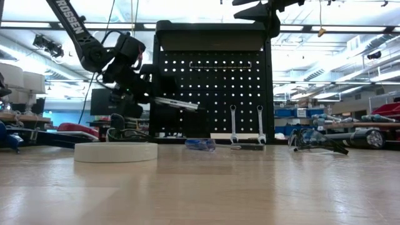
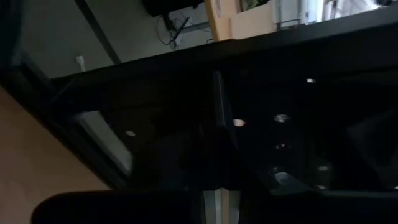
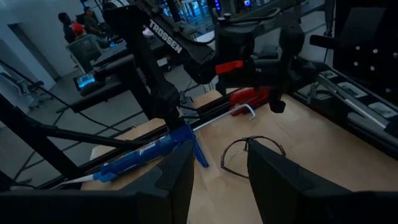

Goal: Hang tools onto peg board
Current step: Remove the spirit level from the black pegboard

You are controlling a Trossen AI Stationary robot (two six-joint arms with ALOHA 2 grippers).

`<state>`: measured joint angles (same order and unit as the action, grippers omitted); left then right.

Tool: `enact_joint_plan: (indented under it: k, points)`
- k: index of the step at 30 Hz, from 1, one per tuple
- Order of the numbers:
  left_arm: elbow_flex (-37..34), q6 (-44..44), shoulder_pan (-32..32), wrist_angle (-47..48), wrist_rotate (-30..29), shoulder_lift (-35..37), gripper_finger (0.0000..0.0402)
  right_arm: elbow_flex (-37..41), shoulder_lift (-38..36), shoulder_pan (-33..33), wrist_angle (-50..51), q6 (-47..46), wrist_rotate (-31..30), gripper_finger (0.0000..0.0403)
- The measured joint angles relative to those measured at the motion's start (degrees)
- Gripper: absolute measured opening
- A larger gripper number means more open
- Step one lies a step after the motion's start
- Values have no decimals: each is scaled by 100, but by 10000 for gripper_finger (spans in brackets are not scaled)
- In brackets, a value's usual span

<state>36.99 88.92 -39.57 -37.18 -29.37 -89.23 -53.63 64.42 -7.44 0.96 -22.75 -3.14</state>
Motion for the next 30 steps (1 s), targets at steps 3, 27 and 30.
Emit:
enact_joint_plan:
  k: [3,27,30]
  points:
    - [0,-41,97,112,-90,147,53,-1,0,-2,0,36,-26,153]
    - [23,-1042,2527,2667,658,1956,53,-2,-2,-412,-13,758,-321,153]
    - [26,-1465,2635,2627,1389,1960,53,-2,-2,-532,-49,645,-209,153]
